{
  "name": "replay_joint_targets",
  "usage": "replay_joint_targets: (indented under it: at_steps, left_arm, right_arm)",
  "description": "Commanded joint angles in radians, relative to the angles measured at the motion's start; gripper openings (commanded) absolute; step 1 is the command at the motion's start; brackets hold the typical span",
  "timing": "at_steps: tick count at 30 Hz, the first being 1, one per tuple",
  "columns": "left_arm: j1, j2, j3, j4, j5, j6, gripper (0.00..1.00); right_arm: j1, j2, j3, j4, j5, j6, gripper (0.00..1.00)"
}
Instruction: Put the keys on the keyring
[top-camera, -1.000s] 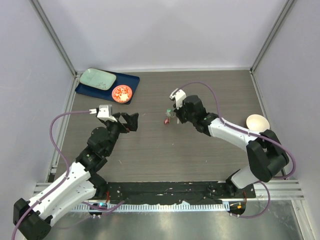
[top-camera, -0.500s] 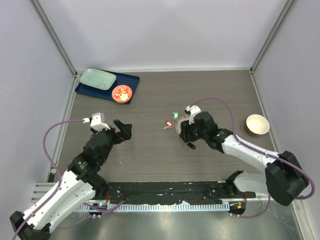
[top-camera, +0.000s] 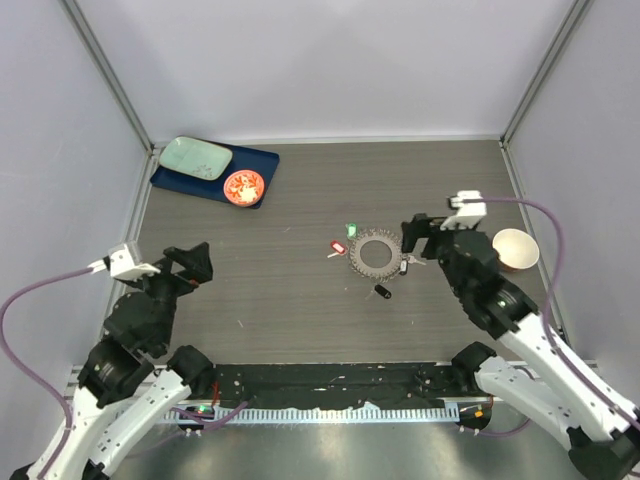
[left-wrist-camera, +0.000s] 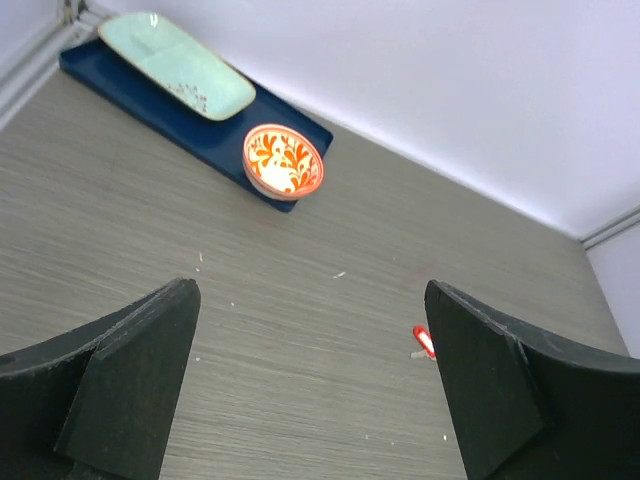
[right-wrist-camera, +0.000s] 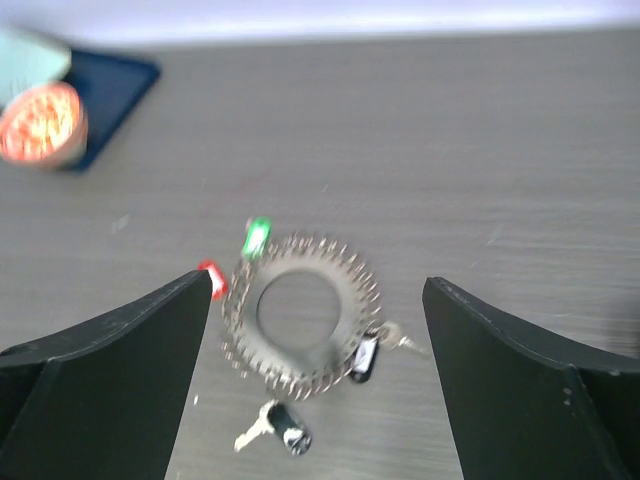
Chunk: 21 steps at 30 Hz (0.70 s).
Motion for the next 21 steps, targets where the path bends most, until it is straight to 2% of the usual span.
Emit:
replay_joint_targets:
  at_steps: [1, 6, 11, 21]
  left_arm:
    - [0.001, -0.120, 0.017, -0.002, -0.021, 0.120, 1.00]
    - [0.001, -0.229, 0.009, 0.028, -0.021, 0.192, 1.00]
    - [0.001, -0.248, -0.001, 0.027, -0.018, 0.211, 1.00]
    - [0.003, -0.260, -0.040, 0.038, 0.000, 0.205, 1.00]
  right_arm:
    - [-0.005, -0.180, 0.025, -0.031, 0.251, -0.059, 0.94]
    - [-0.003, -0.286, 0.045, -0.109, 0.292, -0.087, 0.95]
    - [-0.003, -0.415, 0.042, -0.123, 0.336, -0.128, 0.96]
    - [-0.003, -0.538, 0.018, -0.165, 0.387, -0.187, 0.97]
